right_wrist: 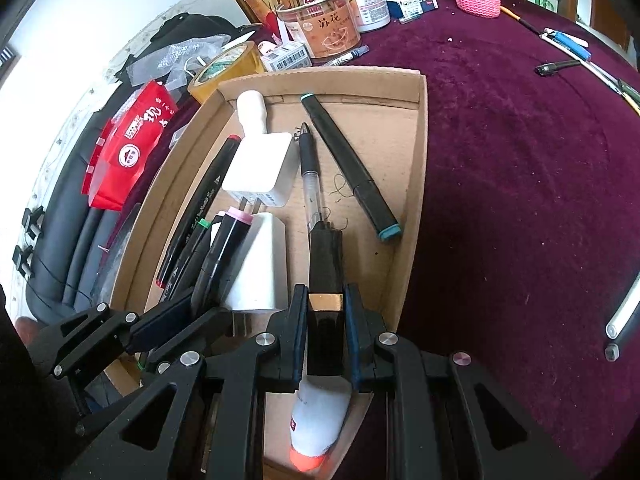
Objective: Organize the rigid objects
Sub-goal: 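Lower the marker and lipstick tube into the tray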
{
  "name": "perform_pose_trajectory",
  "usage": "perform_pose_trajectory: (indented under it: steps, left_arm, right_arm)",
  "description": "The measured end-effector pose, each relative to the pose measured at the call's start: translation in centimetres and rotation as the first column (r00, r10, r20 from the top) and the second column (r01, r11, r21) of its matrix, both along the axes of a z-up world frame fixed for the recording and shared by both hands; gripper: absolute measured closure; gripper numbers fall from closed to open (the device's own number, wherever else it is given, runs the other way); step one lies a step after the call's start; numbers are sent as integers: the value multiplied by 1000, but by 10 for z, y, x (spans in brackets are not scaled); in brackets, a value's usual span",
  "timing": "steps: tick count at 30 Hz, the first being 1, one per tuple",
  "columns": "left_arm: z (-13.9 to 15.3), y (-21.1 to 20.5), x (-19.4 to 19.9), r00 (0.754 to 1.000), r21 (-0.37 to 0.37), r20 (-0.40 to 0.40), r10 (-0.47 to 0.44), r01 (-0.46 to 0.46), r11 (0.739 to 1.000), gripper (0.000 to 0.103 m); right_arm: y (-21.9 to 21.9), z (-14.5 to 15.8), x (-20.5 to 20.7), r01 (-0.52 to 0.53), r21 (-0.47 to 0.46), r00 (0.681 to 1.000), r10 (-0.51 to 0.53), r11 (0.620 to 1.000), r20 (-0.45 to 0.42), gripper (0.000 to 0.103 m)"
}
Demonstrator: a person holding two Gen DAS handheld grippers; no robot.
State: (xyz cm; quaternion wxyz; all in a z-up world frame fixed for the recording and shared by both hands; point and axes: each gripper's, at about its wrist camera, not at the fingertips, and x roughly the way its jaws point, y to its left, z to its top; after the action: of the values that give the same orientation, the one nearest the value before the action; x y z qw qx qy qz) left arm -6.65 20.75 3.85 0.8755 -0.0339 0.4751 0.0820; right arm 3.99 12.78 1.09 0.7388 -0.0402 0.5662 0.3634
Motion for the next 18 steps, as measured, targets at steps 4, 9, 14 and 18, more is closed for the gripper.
perform_pose_trajectory:
  steps: [4, 9, 14, 18]
  left_arm:
    - [0, 0, 0, 1000, 1, -1, 1, -1, 1000, 91]
    - [-2, 0, 0, 1000, 0, -10, 8, -8, 1000, 91]
    - [-2, -1, 0, 1000, 0, -17, 9, -9, 1000, 91]
    - [-2, -2, -1, 1000, -2, -18, 9, -9, 1000, 91]
  right_arm:
    - [0, -2, 2, 3, 2, 1000, -3, 1000, -13, 87]
    - [0, -3, 3, -3, 4, 1000, 3, 1000, -21, 87]
    - [-1, -3, 2, -4, 7, 1000, 4, 1000, -30, 87]
    - [-2, -3, 3, -3, 10, 999, 4, 1000, -37, 87]
